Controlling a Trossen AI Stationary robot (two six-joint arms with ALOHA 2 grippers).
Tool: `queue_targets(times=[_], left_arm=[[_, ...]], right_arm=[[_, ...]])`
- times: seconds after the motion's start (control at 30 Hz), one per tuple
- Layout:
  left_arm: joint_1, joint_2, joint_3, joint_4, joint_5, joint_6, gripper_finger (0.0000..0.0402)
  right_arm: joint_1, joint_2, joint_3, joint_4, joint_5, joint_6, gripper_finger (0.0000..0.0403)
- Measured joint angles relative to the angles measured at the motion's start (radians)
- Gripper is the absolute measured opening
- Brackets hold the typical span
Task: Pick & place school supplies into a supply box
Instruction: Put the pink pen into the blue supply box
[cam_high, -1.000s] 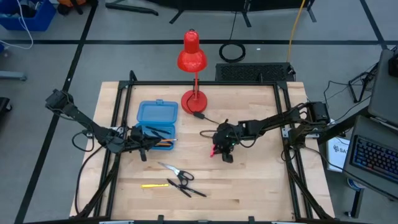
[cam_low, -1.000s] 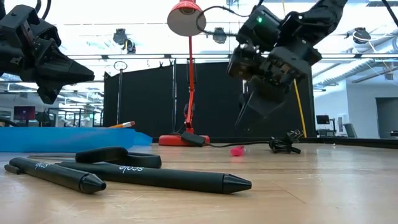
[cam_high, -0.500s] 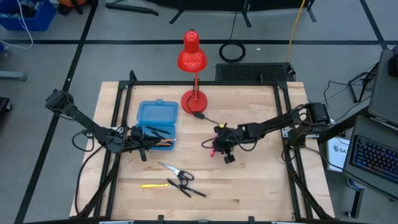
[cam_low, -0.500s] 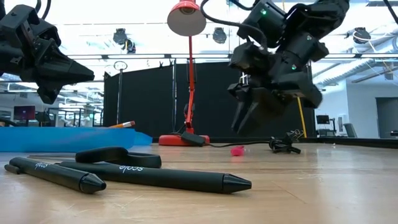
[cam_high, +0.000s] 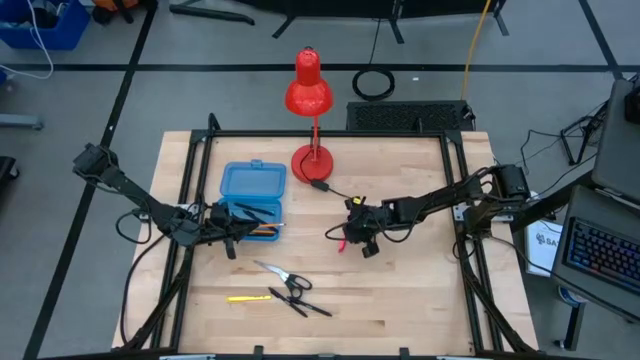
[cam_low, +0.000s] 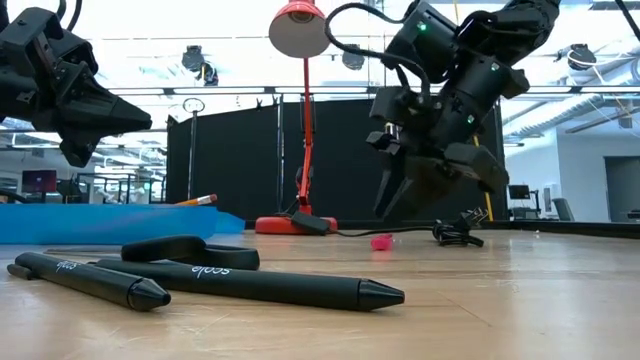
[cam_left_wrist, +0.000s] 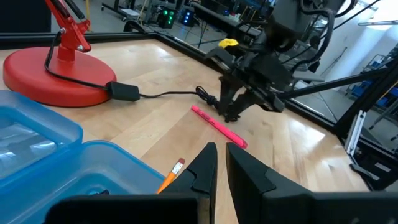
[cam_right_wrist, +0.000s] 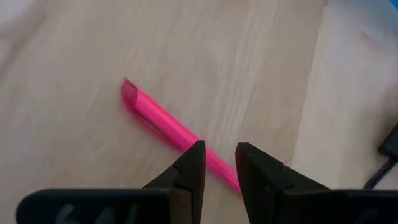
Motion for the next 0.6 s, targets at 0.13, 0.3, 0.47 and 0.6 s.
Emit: queue_targets(times=[0.13, 0.3, 0.47, 0.6], left_arm=[[0.0, 0.0, 0.0, 0.0, 0.0, 0.0, 0.0037], [0.0, 0.0, 0.0, 0.0, 0.0, 0.006, 0.0037], [0.0, 0.0, 0.0, -0.001, 0.0, 0.004, 0.0037], [0.0, 0.0, 0.0, -0.019, 0.0, -0.003, 0.0037]], right_arm=[[0.0, 0.0, 0.0, 0.002, 0.02, -0.01, 0.0077], [0.011, 0.001, 0.0, 0.013, 0.146, -0.017, 0.008], [0.042, 0.053, 0.0, 0.14, 0.226, -0.028, 0.0101], [0.083, 0.125, 0.0, 0.222, 0.384, -0.073, 0.0137]])
